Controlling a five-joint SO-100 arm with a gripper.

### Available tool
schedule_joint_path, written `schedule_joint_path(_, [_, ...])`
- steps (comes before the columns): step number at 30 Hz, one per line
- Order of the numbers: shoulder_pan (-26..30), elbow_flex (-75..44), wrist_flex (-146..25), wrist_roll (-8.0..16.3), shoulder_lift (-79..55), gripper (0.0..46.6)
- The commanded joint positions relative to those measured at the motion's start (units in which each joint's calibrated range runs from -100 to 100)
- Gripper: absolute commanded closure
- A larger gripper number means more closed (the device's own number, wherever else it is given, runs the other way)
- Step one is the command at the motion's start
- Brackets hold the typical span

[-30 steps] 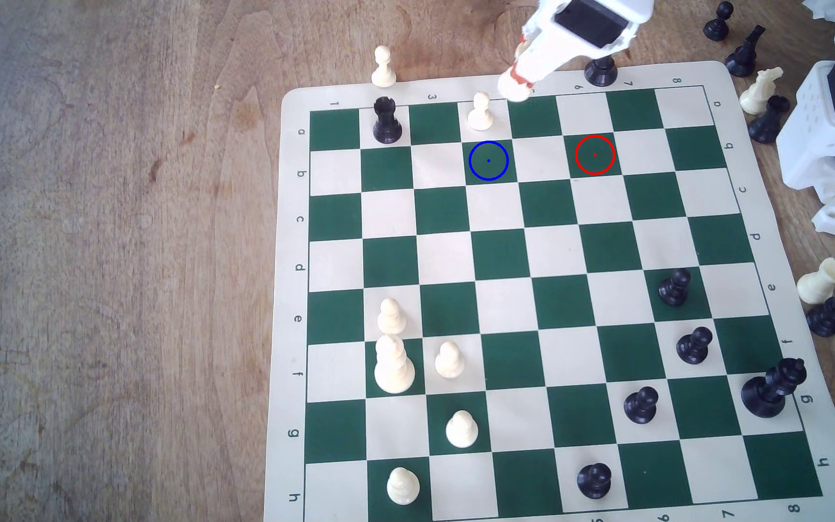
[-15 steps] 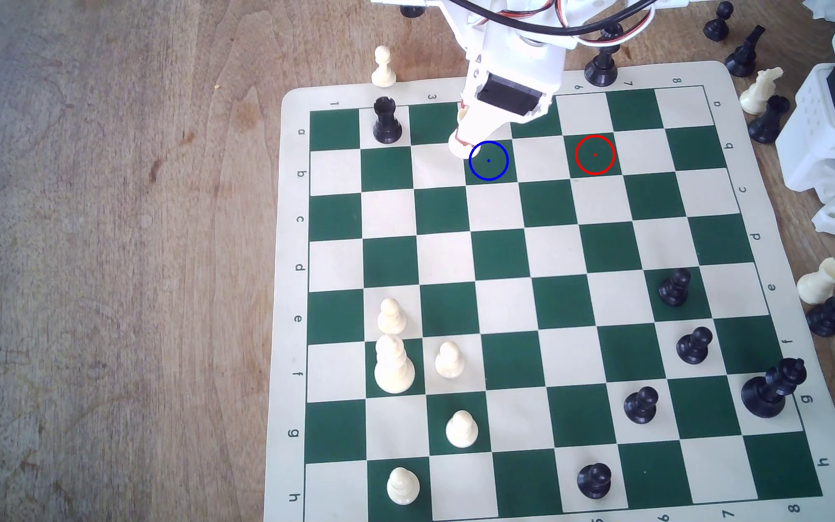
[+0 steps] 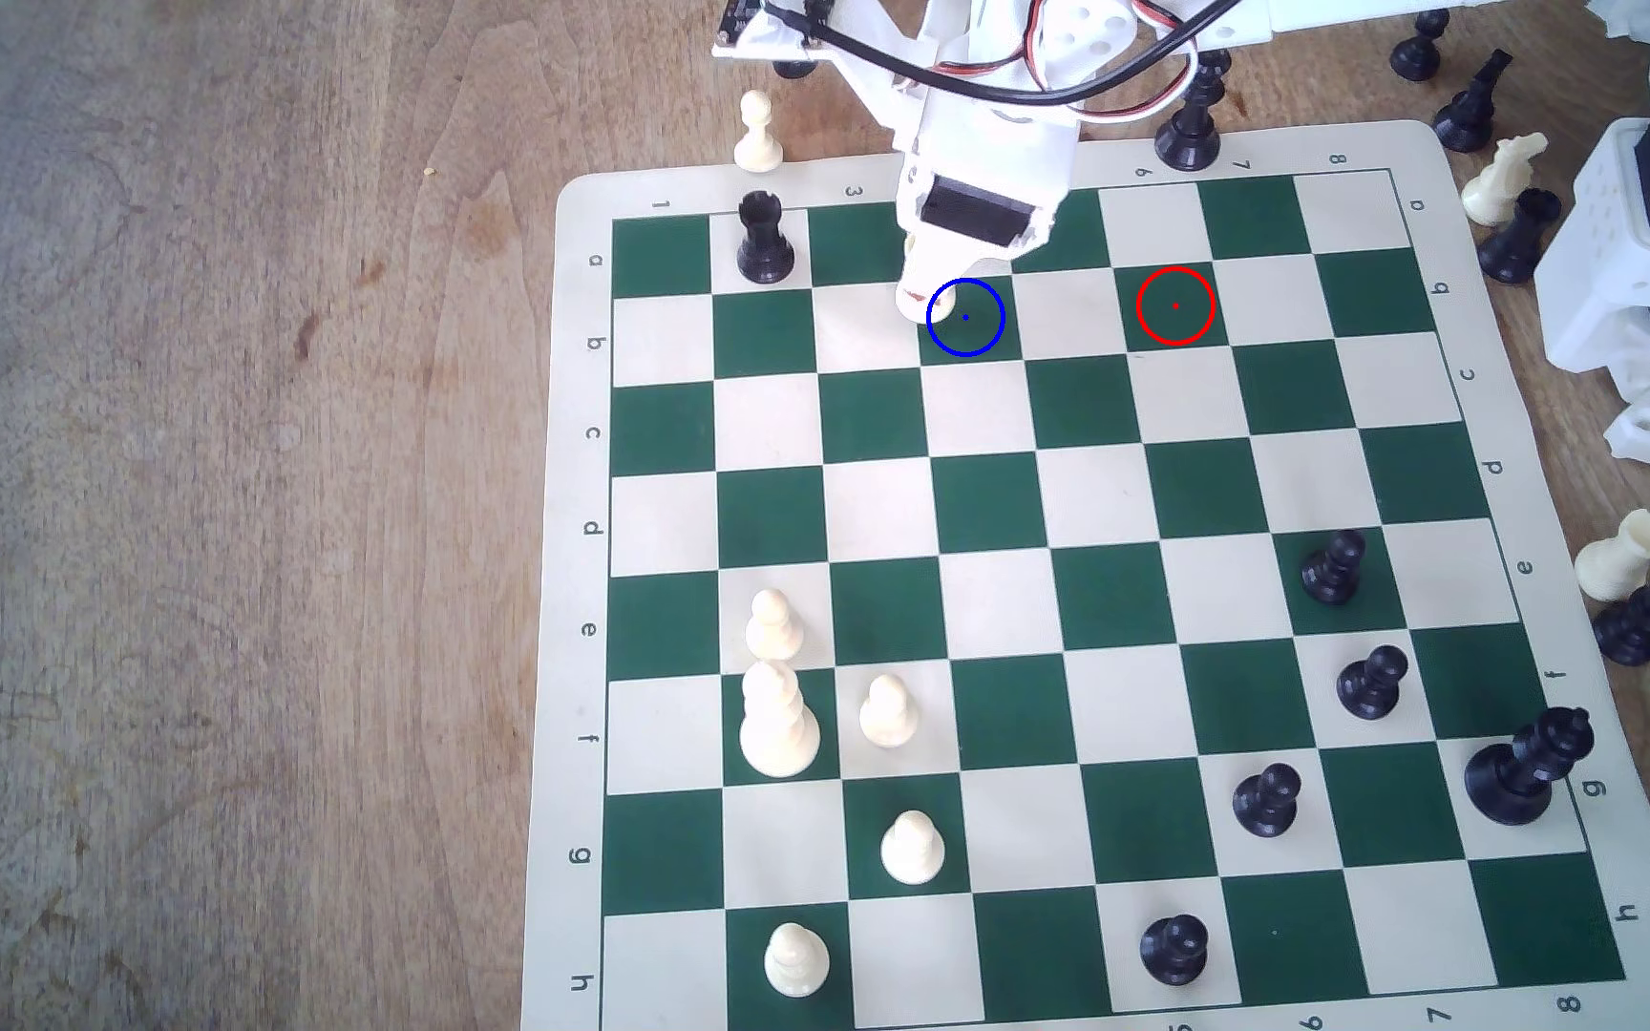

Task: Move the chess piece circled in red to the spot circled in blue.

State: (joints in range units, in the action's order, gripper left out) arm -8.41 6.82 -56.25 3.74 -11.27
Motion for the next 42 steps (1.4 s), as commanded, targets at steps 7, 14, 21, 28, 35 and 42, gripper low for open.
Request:
schedule_joint_path(7, [0.23,4.42,1.22,-0.39,3.63,46.4])
schedule_joint_path(14, [0.47,4.60,0.97,-0.34,3.80,46.4])
schedule_joint_path(21, [0.62,5.33,-0.34,-0.34,4.65,46.4])
schedule_joint_path(28, [0.62,5.60,-0.75,-0.29,4.99,46.4])
schedule_joint_path(35, [0.23,6.14,-0.09,0.78,5.58,26.5])
schedule_joint_path(42, [-0.55,6.23,0.64,0.78,6.60,22.9])
